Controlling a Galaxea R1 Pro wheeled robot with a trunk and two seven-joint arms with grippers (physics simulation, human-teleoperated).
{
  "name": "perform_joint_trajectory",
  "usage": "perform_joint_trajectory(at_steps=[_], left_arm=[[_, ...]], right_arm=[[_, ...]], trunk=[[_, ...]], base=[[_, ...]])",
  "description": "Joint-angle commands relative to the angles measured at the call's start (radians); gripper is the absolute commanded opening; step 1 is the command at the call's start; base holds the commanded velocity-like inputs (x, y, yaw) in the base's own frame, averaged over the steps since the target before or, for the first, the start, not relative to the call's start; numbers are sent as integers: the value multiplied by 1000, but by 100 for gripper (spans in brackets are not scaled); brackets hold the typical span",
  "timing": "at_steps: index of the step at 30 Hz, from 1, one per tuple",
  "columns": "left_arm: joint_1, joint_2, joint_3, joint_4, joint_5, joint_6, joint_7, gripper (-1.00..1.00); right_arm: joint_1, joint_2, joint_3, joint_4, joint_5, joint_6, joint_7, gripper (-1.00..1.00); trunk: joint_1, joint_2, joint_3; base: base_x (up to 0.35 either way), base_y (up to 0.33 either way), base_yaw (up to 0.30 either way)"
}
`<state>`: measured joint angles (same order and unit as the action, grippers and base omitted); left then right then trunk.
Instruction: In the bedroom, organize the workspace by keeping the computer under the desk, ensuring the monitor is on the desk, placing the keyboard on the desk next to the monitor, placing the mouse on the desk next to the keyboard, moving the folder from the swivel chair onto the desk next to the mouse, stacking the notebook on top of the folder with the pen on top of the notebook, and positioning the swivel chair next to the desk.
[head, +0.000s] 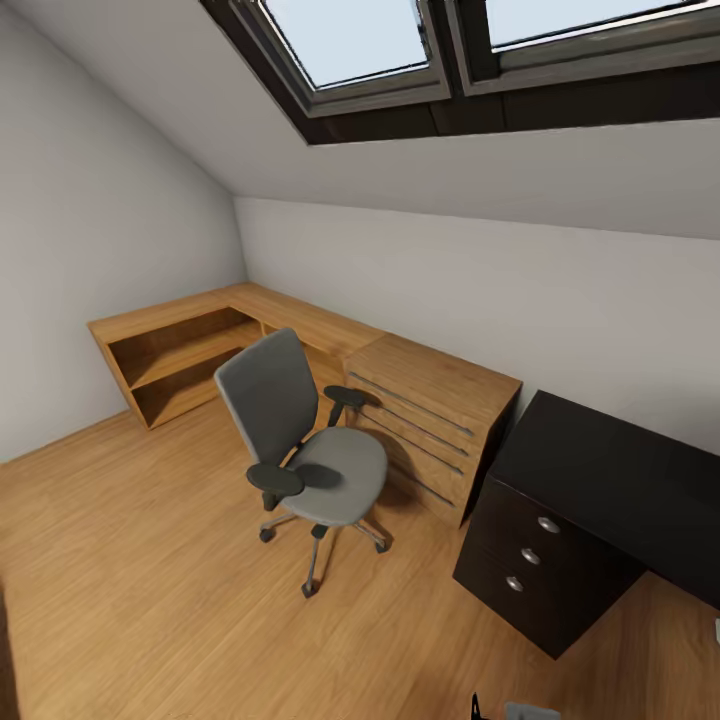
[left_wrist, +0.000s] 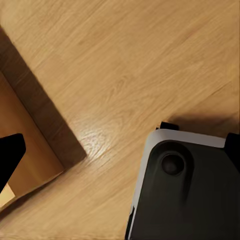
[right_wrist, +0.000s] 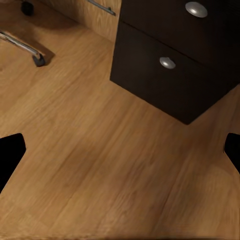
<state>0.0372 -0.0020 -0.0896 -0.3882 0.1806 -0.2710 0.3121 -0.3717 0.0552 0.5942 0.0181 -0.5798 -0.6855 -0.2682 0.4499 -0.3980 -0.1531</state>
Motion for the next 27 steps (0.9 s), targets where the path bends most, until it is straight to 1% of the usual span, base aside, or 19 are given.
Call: perform_joint_trajectory(at_steps=[1, 7, 18, 23, 27], left_arm=[[0, 1, -9, -2, 10, -2, 7, 100], [0, 1, -9, -1, 10, -2, 7, 100], [0, 1, -9, -1, 10, -3, 7, 100], [0, 0, -9, -1, 10, -4, 7, 100], [0, 0, -9, -1, 10, -4, 7, 100]], right_arm=[[-1, 1, 9, 2, -2, -2, -6, 100], [-1, 1, 9, 2, -2, -3, -8, 100], [-1, 2, 9, 2, -1, -13, -13, 100], [-1, 5, 10, 4, 0, -61, -35, 100], [-1, 7, 11, 6, 1, -101, -80, 100]], trunk=[[0, -2, -2], [0, -2, -2], [0, -2, -2], [0, -2, -2], [0, -2, -2]], base=[[-264, -79, 281], [-151, -86, 282], [-15, -10, 281], [-1, 0, 281], [0, 0, 281]])
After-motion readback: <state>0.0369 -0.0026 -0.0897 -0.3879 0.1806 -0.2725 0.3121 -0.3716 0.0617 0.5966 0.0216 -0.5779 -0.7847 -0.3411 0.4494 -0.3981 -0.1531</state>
